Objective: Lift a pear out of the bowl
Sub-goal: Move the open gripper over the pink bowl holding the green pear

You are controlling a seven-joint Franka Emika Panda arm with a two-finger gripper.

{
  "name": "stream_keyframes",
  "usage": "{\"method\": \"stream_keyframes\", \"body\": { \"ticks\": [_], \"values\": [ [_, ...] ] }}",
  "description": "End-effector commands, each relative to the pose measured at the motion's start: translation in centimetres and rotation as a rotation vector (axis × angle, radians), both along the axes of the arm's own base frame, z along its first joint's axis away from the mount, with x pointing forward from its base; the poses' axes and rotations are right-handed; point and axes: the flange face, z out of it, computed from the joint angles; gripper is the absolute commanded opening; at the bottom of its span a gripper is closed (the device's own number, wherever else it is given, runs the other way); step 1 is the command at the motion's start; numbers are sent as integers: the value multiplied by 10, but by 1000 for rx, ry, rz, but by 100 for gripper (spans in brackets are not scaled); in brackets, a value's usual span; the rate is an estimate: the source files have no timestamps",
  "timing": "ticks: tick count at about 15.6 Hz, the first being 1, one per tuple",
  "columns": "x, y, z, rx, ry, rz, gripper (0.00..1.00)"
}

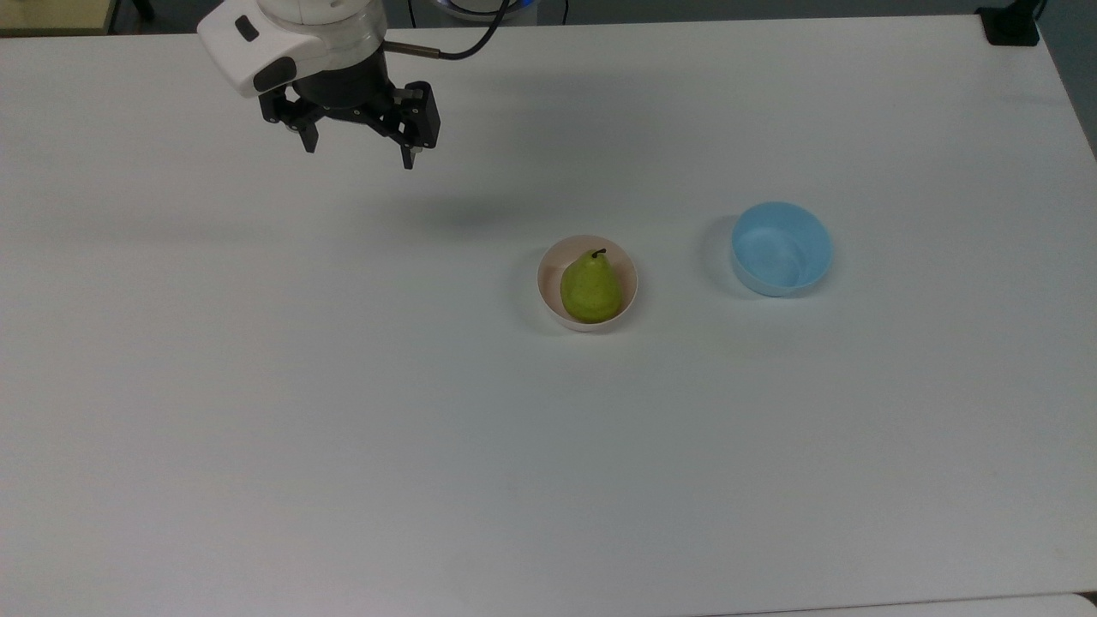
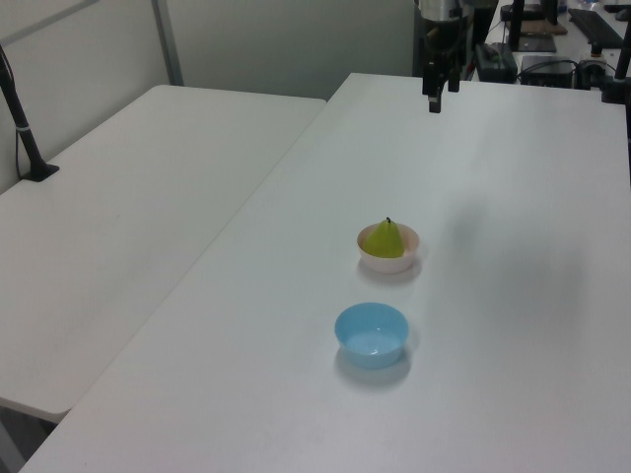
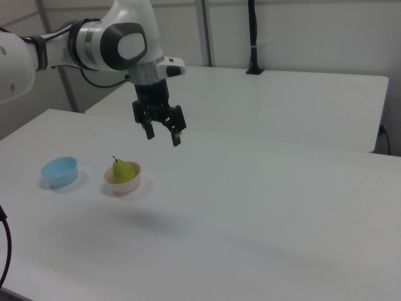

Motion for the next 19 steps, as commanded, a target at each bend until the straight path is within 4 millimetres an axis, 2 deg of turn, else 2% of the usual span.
{"method": "stream_keyframes", "body": {
  "ticks": [1, 4, 7, 11, 15, 17, 19],
  "values": [
    [-9, 56, 18, 6, -11, 65, 100],
    [-10, 80, 17, 23, -5, 97, 100],
    [-9, 88, 15, 21, -7, 99, 100],
    [-8, 125, 5, 13, 3, 151, 100],
    [9, 176, -42, 8, 36, 223, 100],
    [19, 191, -59, 12, -2, 244, 100],
    [24, 202, -84, 7, 19, 258, 100]
  ]
}}
